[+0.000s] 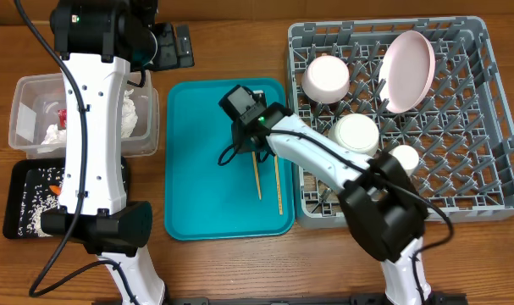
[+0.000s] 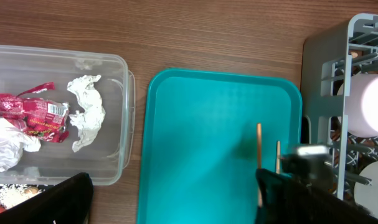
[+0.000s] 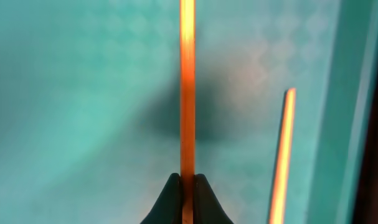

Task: Sort waste into correct bins and load items into the dishwasher
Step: 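Carry the chopstick to the rack and insert it upright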

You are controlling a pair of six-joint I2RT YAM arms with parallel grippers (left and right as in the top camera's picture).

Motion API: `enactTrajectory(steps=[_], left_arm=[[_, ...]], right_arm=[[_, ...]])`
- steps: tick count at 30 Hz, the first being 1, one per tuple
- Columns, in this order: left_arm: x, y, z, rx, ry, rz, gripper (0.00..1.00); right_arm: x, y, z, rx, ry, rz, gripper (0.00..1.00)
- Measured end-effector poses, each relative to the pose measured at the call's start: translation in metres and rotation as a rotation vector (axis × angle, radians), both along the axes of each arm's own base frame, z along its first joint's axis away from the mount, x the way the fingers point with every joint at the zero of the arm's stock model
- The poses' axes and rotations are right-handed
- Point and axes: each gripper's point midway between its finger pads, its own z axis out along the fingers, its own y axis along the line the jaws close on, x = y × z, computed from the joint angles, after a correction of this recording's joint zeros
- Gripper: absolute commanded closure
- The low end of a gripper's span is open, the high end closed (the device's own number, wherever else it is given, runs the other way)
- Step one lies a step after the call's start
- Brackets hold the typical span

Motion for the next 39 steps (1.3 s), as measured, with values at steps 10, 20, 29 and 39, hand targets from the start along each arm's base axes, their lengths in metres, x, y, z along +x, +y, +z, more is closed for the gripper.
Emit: enactTrajectory(steps=[10, 20, 29, 39], left_arm=[[0.0, 0.0, 0.0, 0.0, 0.0, 0.0, 0.0], [0.0, 0.0, 0.0, 0.0, 0.0, 0.0, 0.0], [0.0, 0.0, 0.0, 0.0, 0.0, 0.0, 0.0], [0.0, 0.0, 0.0, 0.0, 0.0, 0.0, 0.0]], right_arm=[[0.022, -0.037, 0.109, 0.025, -0.217, 0.037, 0.96], [0.077, -0.166, 0.142, -0.109, -0.304, -0.06, 0.96], [0.106, -0.256, 0.151, -0.227, -0.351, -0.096, 0.96], [0.122, -0.288, 0.156, -0.203, -0.402, -0.114, 0.96]])
